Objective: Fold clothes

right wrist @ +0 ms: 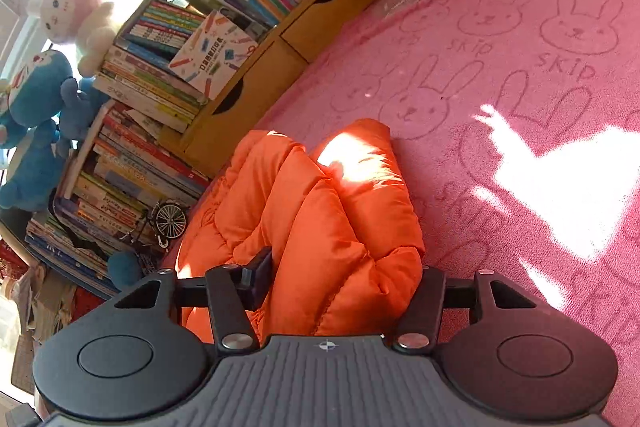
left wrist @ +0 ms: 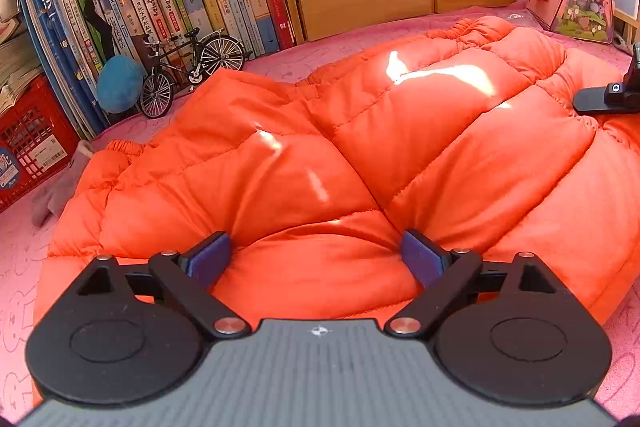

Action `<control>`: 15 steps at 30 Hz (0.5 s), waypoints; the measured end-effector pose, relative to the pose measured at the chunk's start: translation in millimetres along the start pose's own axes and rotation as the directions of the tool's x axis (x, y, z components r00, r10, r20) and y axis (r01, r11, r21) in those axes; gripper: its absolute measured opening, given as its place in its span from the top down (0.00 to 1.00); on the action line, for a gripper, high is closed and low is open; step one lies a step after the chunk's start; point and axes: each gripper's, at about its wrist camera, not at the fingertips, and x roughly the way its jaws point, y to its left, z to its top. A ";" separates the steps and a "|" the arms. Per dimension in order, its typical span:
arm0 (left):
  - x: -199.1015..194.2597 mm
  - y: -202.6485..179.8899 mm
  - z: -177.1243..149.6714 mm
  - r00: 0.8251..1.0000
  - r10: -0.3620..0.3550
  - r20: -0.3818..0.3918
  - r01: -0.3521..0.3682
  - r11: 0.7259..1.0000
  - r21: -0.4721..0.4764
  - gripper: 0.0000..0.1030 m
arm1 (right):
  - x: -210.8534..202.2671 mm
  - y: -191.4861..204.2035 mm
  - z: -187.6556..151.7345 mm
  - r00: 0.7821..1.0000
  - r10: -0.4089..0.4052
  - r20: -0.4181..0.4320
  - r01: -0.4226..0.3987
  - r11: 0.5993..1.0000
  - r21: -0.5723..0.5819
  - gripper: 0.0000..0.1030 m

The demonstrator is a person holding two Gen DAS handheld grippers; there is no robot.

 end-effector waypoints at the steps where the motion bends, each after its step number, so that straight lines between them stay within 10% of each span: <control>1: 0.4 0.5 0.0 1.000 -0.001 -0.002 0.001 1.000 -0.001 0.09 | -3.3 8.4 0.8 1.000 0.003 0.007 -0.002 0.999 -0.032 0.58; 11: 1.1 5.1 -6.6 1.000 -0.007 0.005 0.007 1.000 -0.009 0.09 | -30.4 95.6 -11.6 0.995 0.042 0.085 -0.003 0.910 -0.415 0.62; 15: -0.3 7.4 -9.0 1.000 -0.021 0.008 0.021 1.000 -0.012 0.09 | -23.1 61.6 -11.2 0.998 -0.033 0.044 0.043 0.970 -0.240 0.52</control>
